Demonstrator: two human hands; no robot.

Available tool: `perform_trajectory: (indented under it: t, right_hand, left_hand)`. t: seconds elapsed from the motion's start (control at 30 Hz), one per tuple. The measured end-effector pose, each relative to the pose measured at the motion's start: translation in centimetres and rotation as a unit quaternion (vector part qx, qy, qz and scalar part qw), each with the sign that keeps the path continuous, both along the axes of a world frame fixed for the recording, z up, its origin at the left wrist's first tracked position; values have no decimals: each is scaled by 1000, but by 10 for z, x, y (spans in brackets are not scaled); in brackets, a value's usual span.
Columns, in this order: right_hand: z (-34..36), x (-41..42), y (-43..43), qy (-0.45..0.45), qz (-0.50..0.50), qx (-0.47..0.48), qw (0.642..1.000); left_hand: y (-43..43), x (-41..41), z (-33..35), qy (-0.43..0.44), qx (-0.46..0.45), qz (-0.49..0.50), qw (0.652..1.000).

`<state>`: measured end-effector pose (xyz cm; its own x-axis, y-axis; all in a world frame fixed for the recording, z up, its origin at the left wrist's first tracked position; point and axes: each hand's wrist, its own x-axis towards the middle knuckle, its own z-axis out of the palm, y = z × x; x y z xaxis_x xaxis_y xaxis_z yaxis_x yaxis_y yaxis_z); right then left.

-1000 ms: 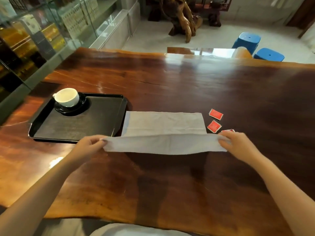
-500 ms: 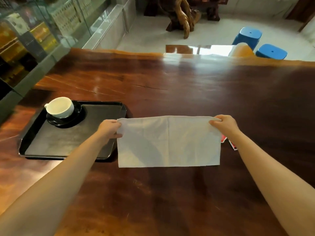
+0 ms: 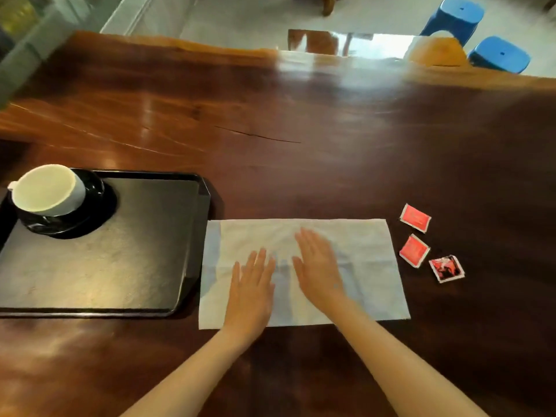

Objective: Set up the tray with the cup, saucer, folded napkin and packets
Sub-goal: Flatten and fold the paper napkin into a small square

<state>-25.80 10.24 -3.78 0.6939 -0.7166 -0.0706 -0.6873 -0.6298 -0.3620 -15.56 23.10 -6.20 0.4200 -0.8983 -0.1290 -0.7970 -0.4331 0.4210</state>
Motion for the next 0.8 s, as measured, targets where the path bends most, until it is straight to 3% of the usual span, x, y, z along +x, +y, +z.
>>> perform_trajectory:
  t: [0.07, 0.17, 0.4, 0.63, 0.73, 0.8]
  right_hand:
    - [-25, 23, 26, 53, 94, -9, 994]
    - [-45, 29, 10, 96, 122, -44, 987]
    - [-50, -57, -96, 138, -57, -21, 989]
    - [-39, -66, -113, 135, -38, 45, 989]
    - [-32, -74, -113, 117, -21, 48, 992]
    - [-26, -77, -111, 92, -20, 33, 995]
  left_hand:
    - [-4, 9, -18, -41, 47, -4, 998]
    - [-4, 30, -34, -106, 54, -20, 993]
    - [-3, 33, -36, -115, 53, 2, 992]
    - [-9, 40, -24, -99, 40, -13, 994]
    - [-38, 65, -9, -83, -22, -8, 996]
    - [-64, 87, 0, -102, -7, -37, 994]
